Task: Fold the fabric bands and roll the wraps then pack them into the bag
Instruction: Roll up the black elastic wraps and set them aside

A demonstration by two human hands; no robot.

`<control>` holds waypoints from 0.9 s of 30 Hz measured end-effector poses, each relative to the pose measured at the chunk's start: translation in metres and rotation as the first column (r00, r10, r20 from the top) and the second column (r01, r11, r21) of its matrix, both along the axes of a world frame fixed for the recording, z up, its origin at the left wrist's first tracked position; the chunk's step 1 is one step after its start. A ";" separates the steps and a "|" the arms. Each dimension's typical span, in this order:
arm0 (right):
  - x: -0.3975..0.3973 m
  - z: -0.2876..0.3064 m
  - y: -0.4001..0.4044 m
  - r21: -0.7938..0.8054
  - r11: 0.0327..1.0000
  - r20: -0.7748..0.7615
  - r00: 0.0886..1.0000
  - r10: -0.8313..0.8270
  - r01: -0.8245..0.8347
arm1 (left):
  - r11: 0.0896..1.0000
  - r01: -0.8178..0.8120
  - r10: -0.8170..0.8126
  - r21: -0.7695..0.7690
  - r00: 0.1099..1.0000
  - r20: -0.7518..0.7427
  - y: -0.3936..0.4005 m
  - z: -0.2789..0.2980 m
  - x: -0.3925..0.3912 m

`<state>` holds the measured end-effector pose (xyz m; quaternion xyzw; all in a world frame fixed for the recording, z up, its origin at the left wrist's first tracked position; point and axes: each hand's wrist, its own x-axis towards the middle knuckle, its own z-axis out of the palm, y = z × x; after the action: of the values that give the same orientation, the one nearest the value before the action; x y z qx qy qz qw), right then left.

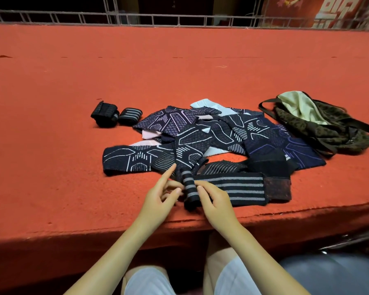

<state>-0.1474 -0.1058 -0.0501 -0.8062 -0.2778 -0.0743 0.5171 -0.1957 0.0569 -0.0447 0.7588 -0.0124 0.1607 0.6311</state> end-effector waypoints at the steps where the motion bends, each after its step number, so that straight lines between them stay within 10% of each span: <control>1: -0.001 0.002 -0.002 0.038 0.999 -0.082 0.997 0.014 -0.011 | 0.999 0.003 -0.003 0.046 1.000 0.002 -0.002 0.000 0.001; 7: 0.005 0.016 -0.011 0.194 0.981 -0.405 0.912 0.070 0.010 | 0.928 -0.041 0.049 0.371 0.999 -0.012 -0.015 -0.001 0.011; 16: 0.020 0.019 -0.036 -0.195 0.967 -0.154 0.969 -0.195 0.163 | 0.790 -0.122 0.214 0.601 0.973 -0.084 -0.037 0.000 0.023; 27: 0.017 -0.003 -0.038 -0.065 0.984 -0.003 0.986 -0.168 0.167 | 0.970 -0.070 0.117 0.234 0.974 -0.194 -0.031 -0.001 0.024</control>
<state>-0.1307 -0.1440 -0.0531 -0.8433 -0.2090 -0.1049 0.4838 -0.1713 0.0261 -0.0453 0.8378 0.0707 0.1083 0.5304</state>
